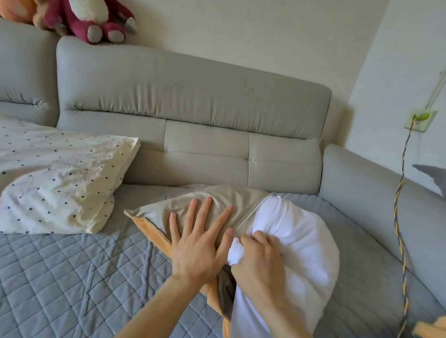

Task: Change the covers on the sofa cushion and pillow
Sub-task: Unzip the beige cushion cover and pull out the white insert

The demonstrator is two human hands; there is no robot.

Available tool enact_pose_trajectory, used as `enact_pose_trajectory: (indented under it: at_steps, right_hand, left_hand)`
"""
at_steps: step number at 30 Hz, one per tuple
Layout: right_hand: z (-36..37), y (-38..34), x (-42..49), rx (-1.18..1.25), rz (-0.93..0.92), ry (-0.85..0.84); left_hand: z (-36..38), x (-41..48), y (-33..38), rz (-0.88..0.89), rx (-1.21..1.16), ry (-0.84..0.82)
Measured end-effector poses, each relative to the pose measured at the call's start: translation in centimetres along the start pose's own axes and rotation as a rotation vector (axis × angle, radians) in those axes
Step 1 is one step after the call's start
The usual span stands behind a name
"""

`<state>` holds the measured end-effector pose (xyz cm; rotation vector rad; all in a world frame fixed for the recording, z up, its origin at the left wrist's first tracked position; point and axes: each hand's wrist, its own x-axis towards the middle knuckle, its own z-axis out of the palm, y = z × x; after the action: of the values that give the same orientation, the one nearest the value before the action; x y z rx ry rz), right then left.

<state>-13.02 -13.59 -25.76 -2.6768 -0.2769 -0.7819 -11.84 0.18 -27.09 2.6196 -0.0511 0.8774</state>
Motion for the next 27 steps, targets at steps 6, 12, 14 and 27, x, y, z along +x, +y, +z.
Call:
enact_pose_trajectory:
  at_steps: [6, 12, 14, 27]
  right_hand:
    - [0.0, 1.2, -0.3, 0.243, -0.221, 0.044]
    - [-1.6, 4.7, -0.7, 0.286, -0.182, 0.060]
    - [-1.8, 4.9, -0.8, 0.262, -0.127, 0.053]
    - [-6.0, 4.6, -1.5, 0.184, -0.221, 0.185]
  left_hand:
    - [-0.9, 1.8, -6.3, 0.109, 0.093, -0.014]
    - [-2.7, 0.9, -9.1, -0.280, -0.031, -0.092]
    - [-2.9, 1.0, -7.8, -0.210, -0.012, -0.104]
    - [-5.5, 5.7, -11.7, 0.073, 0.254, -0.095]
